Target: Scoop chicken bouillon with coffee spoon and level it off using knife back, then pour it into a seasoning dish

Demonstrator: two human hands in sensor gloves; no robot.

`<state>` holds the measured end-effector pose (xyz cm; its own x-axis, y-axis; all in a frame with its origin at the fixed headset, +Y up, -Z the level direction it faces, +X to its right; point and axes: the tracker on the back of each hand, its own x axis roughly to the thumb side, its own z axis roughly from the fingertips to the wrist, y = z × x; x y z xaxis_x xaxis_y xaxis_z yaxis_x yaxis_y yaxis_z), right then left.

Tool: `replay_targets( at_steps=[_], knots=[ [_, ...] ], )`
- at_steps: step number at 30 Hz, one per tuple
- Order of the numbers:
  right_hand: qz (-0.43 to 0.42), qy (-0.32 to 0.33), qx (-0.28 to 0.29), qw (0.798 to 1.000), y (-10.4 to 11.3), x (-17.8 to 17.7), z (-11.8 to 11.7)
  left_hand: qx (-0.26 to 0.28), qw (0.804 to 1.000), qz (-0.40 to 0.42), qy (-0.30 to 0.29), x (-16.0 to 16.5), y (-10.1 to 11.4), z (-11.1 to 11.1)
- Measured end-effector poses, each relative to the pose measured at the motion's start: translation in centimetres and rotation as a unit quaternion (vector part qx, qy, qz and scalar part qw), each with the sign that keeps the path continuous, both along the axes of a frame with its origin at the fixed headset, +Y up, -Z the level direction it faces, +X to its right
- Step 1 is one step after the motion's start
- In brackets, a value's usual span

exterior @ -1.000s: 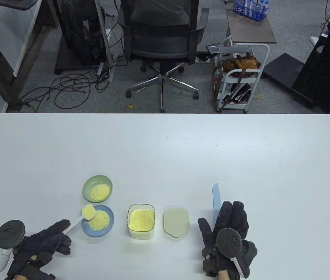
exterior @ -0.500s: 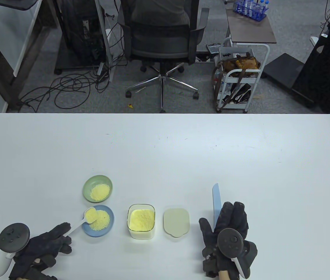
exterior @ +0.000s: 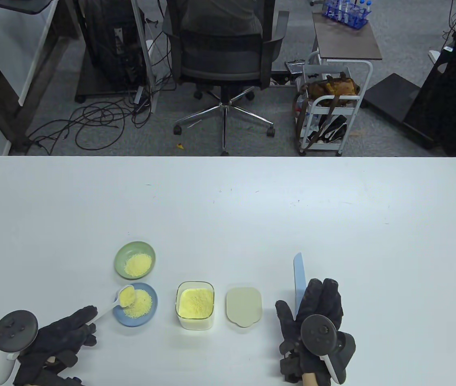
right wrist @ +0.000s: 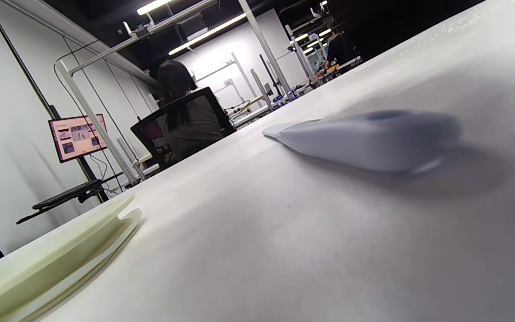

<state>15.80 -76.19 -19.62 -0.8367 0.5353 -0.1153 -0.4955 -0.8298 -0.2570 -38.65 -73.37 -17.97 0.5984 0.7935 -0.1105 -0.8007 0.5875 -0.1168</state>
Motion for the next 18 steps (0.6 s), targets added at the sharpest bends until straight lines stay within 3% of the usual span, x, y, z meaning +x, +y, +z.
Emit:
replay_targets(
  at_steps=[18],
  knots=[
    [-0.010, 0.002, 0.001, 1.000, -0.05, 0.05, -0.02, 0.083, 0.993, -0.063, 0.048, 0.89, 0.51, 0.33]
  ],
)
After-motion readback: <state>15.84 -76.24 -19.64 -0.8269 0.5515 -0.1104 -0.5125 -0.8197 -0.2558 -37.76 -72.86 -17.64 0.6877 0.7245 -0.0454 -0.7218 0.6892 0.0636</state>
